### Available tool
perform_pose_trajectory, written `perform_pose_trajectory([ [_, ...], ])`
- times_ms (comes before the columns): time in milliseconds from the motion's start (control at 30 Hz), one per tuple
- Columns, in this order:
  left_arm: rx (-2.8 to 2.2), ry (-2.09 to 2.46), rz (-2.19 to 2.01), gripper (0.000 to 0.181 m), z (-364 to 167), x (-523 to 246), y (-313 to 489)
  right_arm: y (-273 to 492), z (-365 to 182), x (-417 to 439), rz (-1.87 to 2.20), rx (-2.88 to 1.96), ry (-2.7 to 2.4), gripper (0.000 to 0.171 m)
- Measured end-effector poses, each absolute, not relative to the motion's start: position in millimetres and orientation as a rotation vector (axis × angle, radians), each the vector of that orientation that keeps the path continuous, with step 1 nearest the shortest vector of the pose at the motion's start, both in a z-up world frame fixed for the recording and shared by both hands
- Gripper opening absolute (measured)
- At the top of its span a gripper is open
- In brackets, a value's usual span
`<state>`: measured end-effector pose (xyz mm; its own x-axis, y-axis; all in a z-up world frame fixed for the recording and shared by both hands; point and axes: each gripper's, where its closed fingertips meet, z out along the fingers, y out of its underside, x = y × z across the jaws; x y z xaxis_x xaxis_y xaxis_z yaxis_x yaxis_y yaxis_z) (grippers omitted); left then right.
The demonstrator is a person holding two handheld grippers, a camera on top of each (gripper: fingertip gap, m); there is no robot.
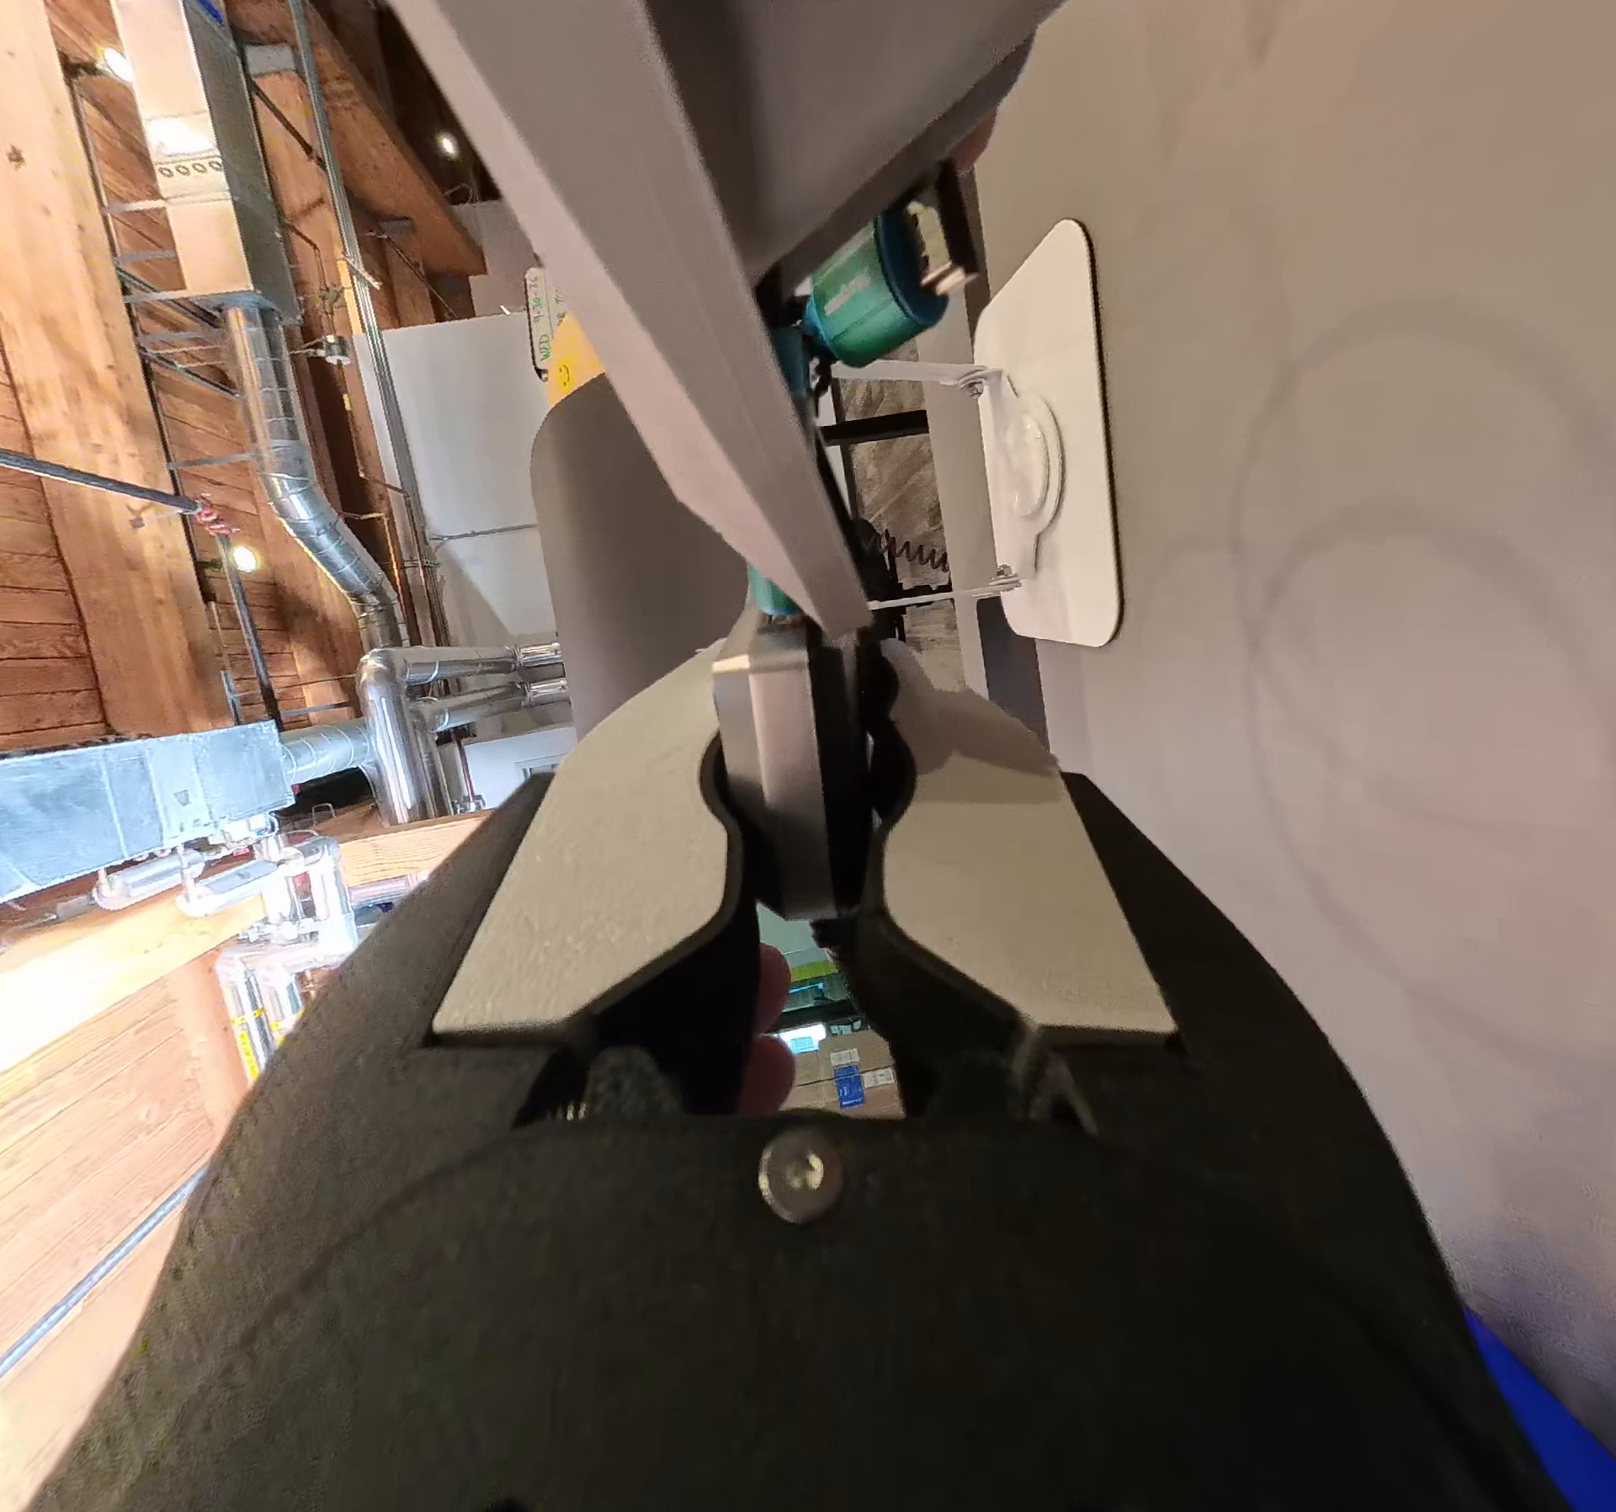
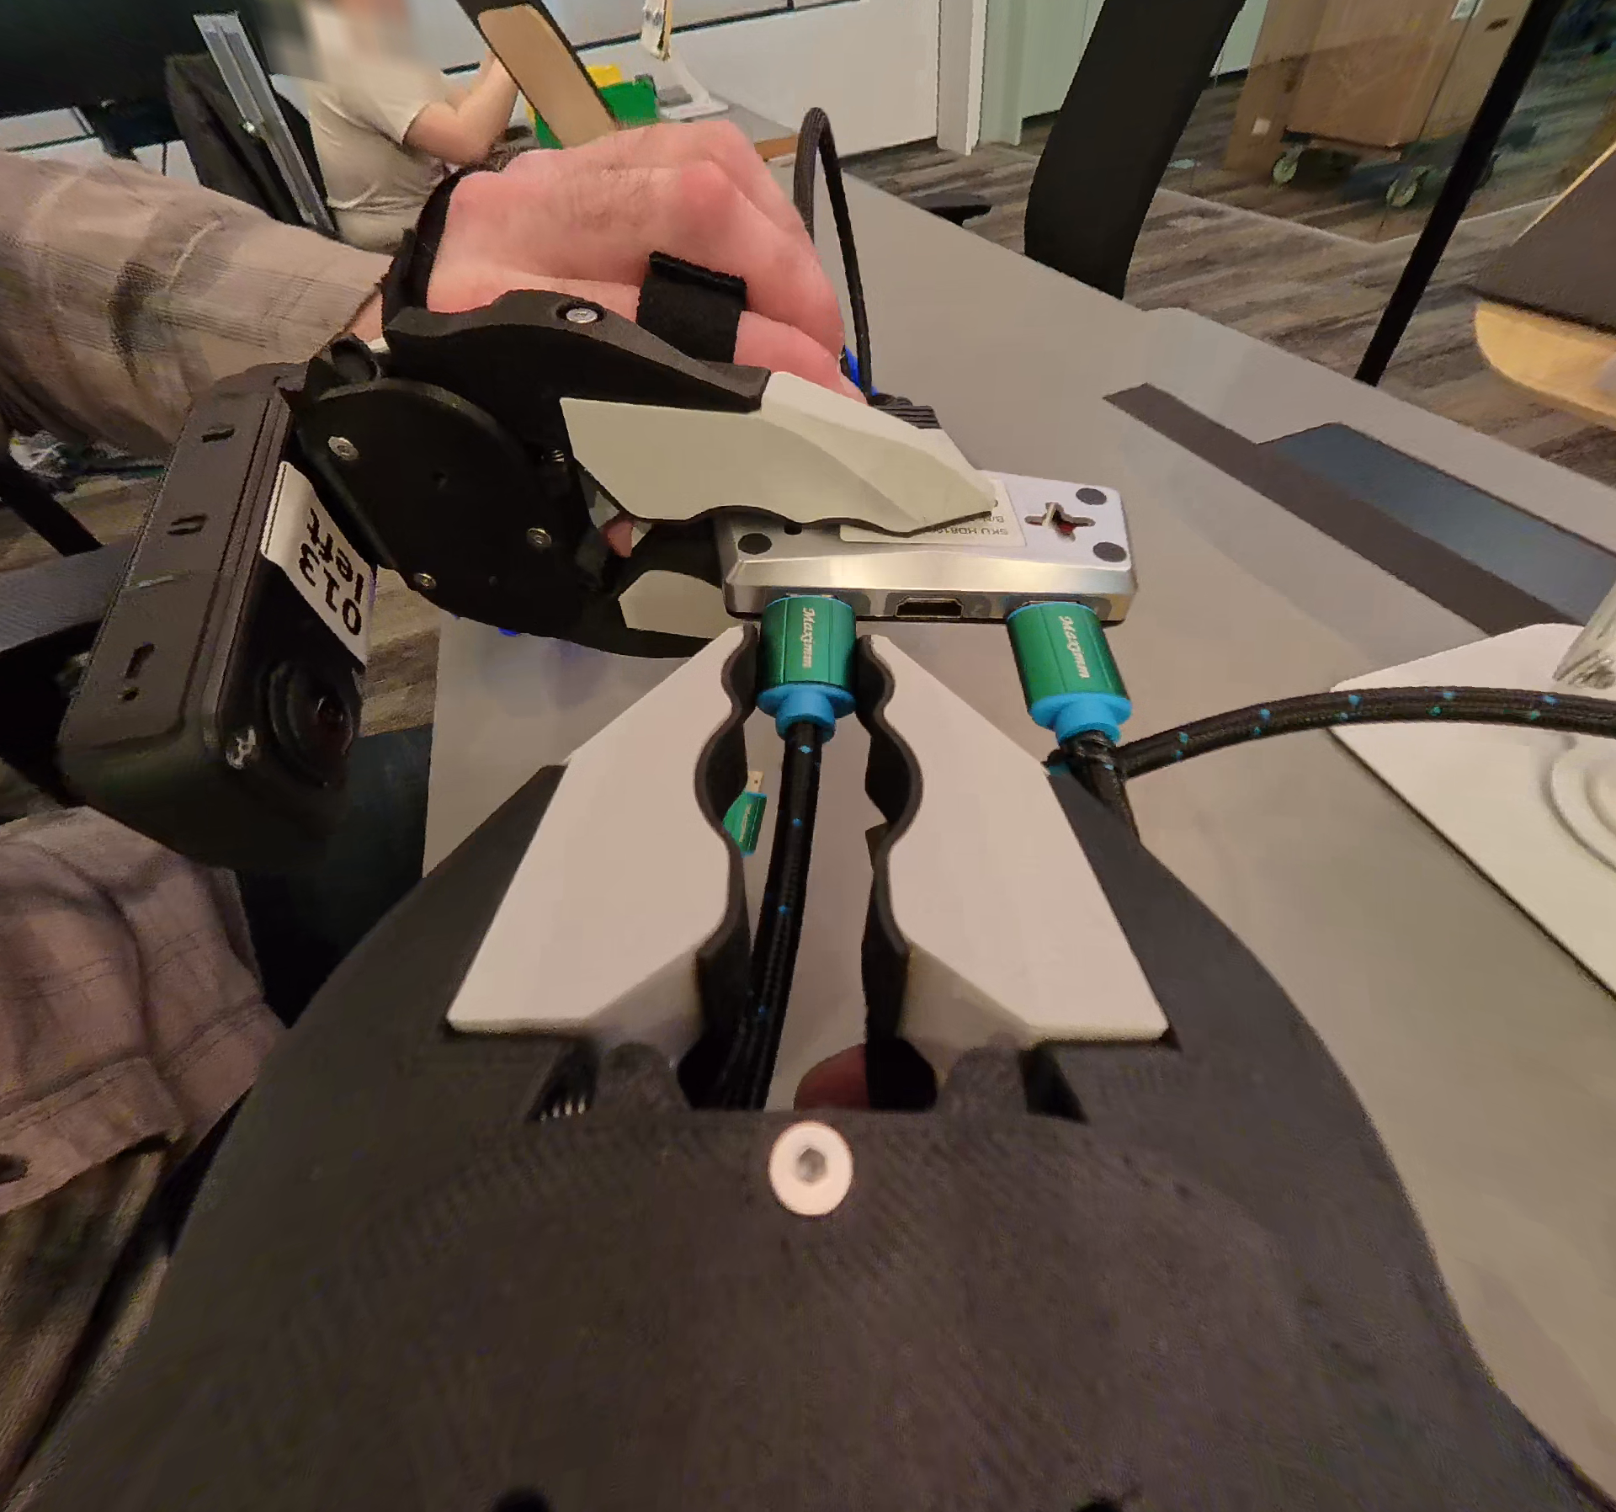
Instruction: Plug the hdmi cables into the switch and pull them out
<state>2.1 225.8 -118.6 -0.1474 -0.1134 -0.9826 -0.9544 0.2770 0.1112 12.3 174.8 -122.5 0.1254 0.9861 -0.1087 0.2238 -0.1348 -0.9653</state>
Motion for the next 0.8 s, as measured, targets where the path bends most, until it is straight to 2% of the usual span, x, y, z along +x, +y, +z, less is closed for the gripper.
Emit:
perform_pose_trajectory([
  [233,-1.054,1.444,1.001,0.022,-107.3,-6.4,226.7,176.6,-112.0,16.6,1.058,-1.481,-1.225,0.026],
  [333,-1.046,1.419,0.995,0.022,-103.3,-6.1,226.2,175.7,-112.8,13.9,0.968,-1.447,-1.279,0.018],
  [600,-1.039,1.329,0.964,0.021,-88.7,-6.7,222.2,164.0,-103.6,6.2,1.305,-1.444,-1.220,0.020],
  [800,-1.054,1.332,0.941,0.021,-92.7,-6.2,221.7,171.2,-99.4,3.5,1.064,-1.375,-1.215,0.022],
])
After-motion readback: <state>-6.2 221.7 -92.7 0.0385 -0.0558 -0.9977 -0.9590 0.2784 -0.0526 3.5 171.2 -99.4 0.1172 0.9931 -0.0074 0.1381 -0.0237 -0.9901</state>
